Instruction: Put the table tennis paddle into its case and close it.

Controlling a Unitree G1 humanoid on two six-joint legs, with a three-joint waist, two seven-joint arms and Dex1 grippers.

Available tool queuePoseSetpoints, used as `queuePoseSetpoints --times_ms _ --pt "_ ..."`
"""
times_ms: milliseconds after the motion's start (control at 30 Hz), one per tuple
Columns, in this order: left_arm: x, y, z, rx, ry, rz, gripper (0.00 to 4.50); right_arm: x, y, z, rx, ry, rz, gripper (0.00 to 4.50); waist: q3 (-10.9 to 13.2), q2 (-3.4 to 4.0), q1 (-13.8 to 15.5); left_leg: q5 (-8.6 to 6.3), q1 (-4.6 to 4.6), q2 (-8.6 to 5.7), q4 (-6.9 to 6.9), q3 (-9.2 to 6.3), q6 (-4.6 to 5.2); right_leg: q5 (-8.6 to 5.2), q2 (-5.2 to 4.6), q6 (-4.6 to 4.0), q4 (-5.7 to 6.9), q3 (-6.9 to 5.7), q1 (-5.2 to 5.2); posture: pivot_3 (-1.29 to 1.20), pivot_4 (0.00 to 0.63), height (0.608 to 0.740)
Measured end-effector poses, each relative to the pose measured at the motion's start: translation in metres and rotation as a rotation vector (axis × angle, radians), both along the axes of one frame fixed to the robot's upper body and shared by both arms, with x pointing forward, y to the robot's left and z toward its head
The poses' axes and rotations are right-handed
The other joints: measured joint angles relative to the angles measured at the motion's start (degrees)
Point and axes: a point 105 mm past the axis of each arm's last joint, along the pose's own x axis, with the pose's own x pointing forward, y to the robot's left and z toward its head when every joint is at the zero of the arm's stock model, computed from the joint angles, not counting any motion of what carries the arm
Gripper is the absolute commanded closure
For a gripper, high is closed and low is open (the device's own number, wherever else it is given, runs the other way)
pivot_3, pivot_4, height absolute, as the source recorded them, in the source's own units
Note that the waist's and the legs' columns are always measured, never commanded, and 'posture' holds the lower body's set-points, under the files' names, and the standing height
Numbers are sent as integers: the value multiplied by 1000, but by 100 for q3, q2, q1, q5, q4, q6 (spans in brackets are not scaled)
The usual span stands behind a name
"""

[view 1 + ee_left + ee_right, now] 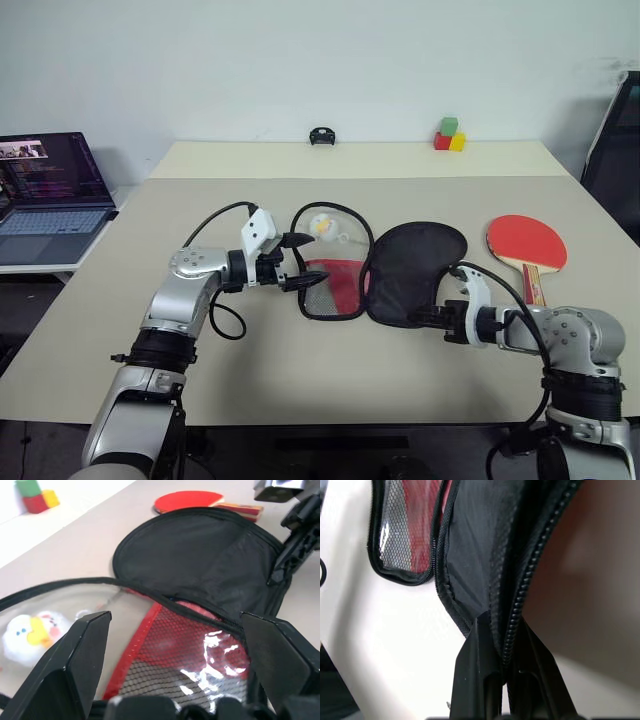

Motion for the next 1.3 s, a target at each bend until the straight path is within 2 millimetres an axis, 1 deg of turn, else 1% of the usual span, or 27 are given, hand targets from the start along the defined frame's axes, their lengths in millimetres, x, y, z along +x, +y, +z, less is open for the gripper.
queuePoseSetpoints --times_ms 267,400,500,567,700,733,867,967,1033,1300 --pt "2 -4 -3 7 -1 -6 0 6 -10 -1 -18 36 18 4487 0 -1 4 2 -1 0 0 0 3 0 0 0 0 -1 2 0 150 740" --pt "2 -5 -3 3 -6 -11 0 10 -9 2 -25 30 21 4487 0 -1 1 2 -1 1 1 -1 3 0 0 0 0 -1 1 0 150 740" --pt "2 -5 -3 5 -9 -10 0 11 -11 3 -27 28 15 3783 0 -1 4 2 -2 0 1 0 3 0 -1 0 0 -1 2 0 150 740" --pt "2 -5 -4 6 -10 -10 0 11 -14 2 -33 32 4 3154 0 -1 5 2 -2 1 1 0 3 0 -1 0 -1 -1 2 0 150 740" --pt "2 -6 -5 6 -9 -9 0 13 -19 5 -23 25 -21 1776 0 -2 4 2 -1 1 1 0 3 0 -1 0 1 -1 2 0 150 740" --pt "2 -6 -5 5 -10 -9 0 14 -21 7 -22 19 -30 1362 0 -2 5 2 -1 0 1 0 3 0 -1 0 0 -1 2 0 150 740" --pt "3 -7 -7 4 -13 -9 0 19 -30 13 -35 -8 -69 49 -1 -3 10 3 -1 0 2 0 4 0 -2 0 0 -2 3 0 150 740" --pt "4 -8 -9 1 -5 -8 0 26 -40 16 -47 -27 -129 15 -2 -4 11 3 -1 0 2 1 5 0 -2 0 1 -1 3 0 150 740" --pt "5 -7 -12 1 6 -1 0 28 -44 16 -47 -28 -147 15 -2 -4 8 3 -1 1 2 1 5 0 -2 0 2 -2 2 0 150 740" --pt "5 -9 -10 -3 -8 -7 0 32 -37 15 -27 -55 -152 15 -2 -4 3 4 -1 1 2 1 5 0 -1 0 2 0 2 0 150 740"
